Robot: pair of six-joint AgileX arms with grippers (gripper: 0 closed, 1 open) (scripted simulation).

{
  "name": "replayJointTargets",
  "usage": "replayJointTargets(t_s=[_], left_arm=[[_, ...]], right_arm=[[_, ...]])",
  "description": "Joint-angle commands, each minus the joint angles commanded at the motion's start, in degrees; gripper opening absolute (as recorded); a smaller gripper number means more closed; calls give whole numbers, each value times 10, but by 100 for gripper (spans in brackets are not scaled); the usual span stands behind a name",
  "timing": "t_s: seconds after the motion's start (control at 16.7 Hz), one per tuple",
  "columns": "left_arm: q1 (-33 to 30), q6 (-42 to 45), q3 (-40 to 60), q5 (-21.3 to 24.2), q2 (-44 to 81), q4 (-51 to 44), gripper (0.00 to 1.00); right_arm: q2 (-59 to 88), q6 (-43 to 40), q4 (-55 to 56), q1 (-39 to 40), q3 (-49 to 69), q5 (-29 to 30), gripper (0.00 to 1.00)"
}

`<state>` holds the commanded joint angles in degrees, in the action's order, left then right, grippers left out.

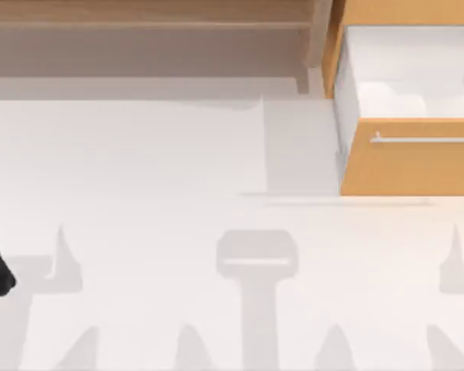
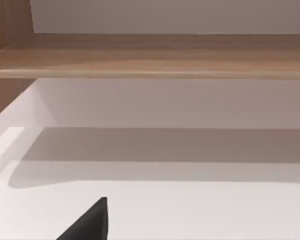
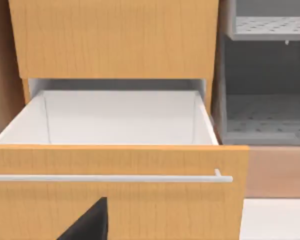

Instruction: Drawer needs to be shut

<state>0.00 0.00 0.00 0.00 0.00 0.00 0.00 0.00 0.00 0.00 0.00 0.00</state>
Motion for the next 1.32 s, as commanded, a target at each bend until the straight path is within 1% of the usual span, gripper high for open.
replayJointTargets(t_s=[0.18,0.36,1.02,1.14,1.32], left_arm=[[0,0,0,0,0,0,100],[0,0,0,0,0,0,100],[0,0,0,0,0,0,100],[0,0,0,0,0,0,100],[0,0,0,0,0,0,100]], right_arm=[[8,0,4,-4,8,-5,100],[64,0,30,-32,57,-34,100],[521,7,169,-209,353,-206,100],[572,8,185,-231,388,-226,100],[604,9,197,-244,411,-240,100]])
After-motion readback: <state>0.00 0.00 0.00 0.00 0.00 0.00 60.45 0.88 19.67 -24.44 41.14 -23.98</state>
